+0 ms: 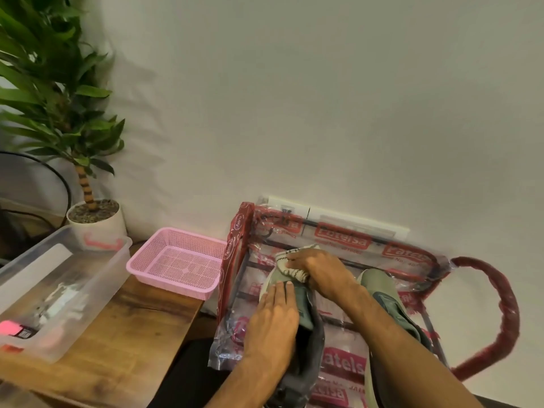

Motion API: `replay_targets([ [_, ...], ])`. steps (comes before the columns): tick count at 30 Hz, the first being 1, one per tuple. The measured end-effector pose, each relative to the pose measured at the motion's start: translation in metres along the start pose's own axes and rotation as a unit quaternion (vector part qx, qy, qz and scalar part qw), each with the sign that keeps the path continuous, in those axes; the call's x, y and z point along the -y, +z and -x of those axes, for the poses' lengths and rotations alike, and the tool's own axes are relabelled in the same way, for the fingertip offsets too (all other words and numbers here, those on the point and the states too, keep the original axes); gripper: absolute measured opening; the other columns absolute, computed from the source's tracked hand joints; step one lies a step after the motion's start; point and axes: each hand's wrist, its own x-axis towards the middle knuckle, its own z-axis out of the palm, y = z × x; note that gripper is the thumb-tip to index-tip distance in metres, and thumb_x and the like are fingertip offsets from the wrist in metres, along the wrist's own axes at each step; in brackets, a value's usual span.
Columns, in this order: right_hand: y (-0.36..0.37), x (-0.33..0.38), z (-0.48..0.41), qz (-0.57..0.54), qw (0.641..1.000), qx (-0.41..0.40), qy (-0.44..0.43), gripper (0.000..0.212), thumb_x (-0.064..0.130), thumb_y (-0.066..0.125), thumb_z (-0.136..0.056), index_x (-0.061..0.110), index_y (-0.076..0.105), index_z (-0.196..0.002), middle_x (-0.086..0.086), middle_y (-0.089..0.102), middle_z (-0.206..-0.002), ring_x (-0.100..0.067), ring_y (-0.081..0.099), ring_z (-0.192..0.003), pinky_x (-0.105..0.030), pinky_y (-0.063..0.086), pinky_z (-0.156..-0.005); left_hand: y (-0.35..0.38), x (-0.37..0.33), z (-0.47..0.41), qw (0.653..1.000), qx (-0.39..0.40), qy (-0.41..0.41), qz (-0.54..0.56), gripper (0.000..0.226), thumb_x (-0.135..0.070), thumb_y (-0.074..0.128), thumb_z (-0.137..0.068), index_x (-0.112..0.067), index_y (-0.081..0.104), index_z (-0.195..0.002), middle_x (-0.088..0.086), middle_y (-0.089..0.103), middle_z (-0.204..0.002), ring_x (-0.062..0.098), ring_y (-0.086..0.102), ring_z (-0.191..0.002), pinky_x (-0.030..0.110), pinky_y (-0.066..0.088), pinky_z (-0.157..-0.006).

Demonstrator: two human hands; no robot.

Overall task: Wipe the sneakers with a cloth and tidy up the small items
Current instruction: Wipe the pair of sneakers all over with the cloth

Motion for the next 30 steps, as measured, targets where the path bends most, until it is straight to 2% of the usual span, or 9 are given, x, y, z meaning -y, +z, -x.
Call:
replay_targets([
  [2, -0.003, 0.006, -0.007, 0.019, 1.000, 0.001, 0.012, 0.033, 0.014, 0.058, -0.092, 0.016, 0.064, -0.125, -0.004, 0.060, -0.133, -0.023, 0.052, -0.127, -0.037, 0.041, -0.105, -0.002, 0.003, -0.001, 1.000, -0.014, 0.001, -0.010, 0.077, -0.002, 0.051, -0.094, 0.000, 0.002, -0.153, 0.023, 0.009, -0.160, 0.029, 0.014, -0.148, 0.036, 0.014, -0.122],
  [6, 0.003, 0.023, -0.004, 0.011, 0.997, 0.013, -0.072, 0.038, 0.005, 0.060, -0.088, 0.014, 0.065, -0.125, -0.006, 0.058, -0.136, -0.023, 0.049, -0.129, -0.036, 0.038, -0.109, 0.001, 0.003, 0.000, 1.000, -0.010, -0.001, -0.004, 0.072, 0.000, 0.049, -0.095, 0.002, 0.005, -0.152, 0.024, 0.011, -0.159, 0.030, 0.016, -0.148, 0.034, 0.014, -0.122],
  [10, 0.000, 0.000, 0.001, 0.013, 1.000, -0.019, -0.001, 0.042, 0.010, 0.059, -0.091, 0.019, 0.059, -0.132, -0.002, 0.052, -0.142, -0.021, 0.044, -0.134, -0.033, 0.034, -0.110, 0.000, 0.003, -0.001, 1.000, -0.004, 0.005, -0.006, 0.079, -0.001, 0.055, -0.092, 0.000, 0.003, -0.153, 0.023, 0.009, -0.160, 0.029, 0.014, -0.149, 0.036, 0.013, -0.122],
  [14, 0.015, 0.018, 0.004, 0.005, 0.995, -0.010, -0.098, 0.041, 0.001, 0.066, -0.081, 0.014, 0.068, -0.120, -0.005, 0.061, -0.132, -0.025, 0.054, -0.126, -0.040, 0.040, -0.108, 0.006, 0.002, -0.002, 1.000, 0.012, 0.000, 0.008, 0.081, -0.004, 0.062, -0.089, 0.000, 0.012, -0.152, 0.021, 0.017, -0.159, 0.028, 0.020, -0.147, 0.034, 0.017, -0.121],
  [18, 0.011, -0.001, 0.004, 0.007, 1.000, -0.026, 0.004, 0.040, 0.010, 0.061, -0.090, 0.020, 0.062, -0.129, 0.000, 0.055, -0.140, -0.020, 0.046, -0.132, -0.034, 0.035, -0.110, 0.002, 0.002, -0.002, 1.000, 0.003, 0.003, 0.008, 0.082, -0.003, 0.061, -0.089, -0.004, 0.011, -0.153, 0.019, 0.016, -0.160, 0.027, 0.020, -0.147, 0.034, 0.019, -0.121],
  [20, 0.007, 0.013, -0.003, 0.021, 0.999, -0.046, -0.020, 0.036, 0.013, 0.062, -0.090, 0.019, 0.065, -0.125, -0.001, 0.058, -0.136, -0.021, 0.049, -0.129, -0.035, 0.037, -0.109, 0.002, 0.002, -0.001, 1.000, -0.004, -0.004, 0.023, 0.076, -0.005, 0.059, -0.091, -0.005, 0.015, -0.153, 0.017, 0.020, -0.159, 0.025, 0.024, -0.146, 0.033, 0.023, -0.120],
  [23, 0.013, 0.027, -0.002, 0.004, 0.995, -0.009, -0.098, 0.037, 0.004, 0.063, -0.086, 0.015, 0.068, -0.120, -0.004, 0.060, -0.133, -0.023, 0.052, -0.127, -0.037, 0.039, -0.109, 0.004, 0.002, 0.002, 0.999, -0.013, -0.012, 0.045, 0.067, -0.009, 0.057, -0.093, -0.007, 0.023, -0.150, 0.015, 0.027, -0.157, 0.023, 0.029, -0.144, 0.031, 0.027, -0.118],
  [27, 0.001, -0.003, -0.001, 0.009, 1.000, -0.018, 0.007, 0.038, 0.013, 0.060, -0.091, 0.018, 0.063, -0.128, -0.001, 0.056, -0.138, -0.022, 0.048, -0.130, -0.036, 0.038, -0.108, 0.001, 0.005, 0.002, 0.999, -0.027, -0.002, 0.037, 0.073, -0.007, 0.057, -0.093, -0.008, 0.017, -0.153, 0.015, 0.021, -0.159, 0.023, 0.027, -0.145, 0.031, 0.024, -0.117],
  [30, 0.002, 0.018, -0.003, 0.034, 0.997, -0.025, -0.058, 0.034, 0.014, 0.063, -0.089, 0.019, 0.066, -0.122, -0.001, 0.060, -0.133, -0.021, 0.052, -0.126, -0.037, 0.040, -0.108, 0.002, 0.002, 0.002, 0.999, -0.016, -0.004, 0.038, 0.067, -0.010, 0.056, -0.094, -0.008, 0.022, -0.151, 0.014, 0.027, -0.157, 0.023, 0.032, -0.142, 0.032, 0.028, -0.116],
])
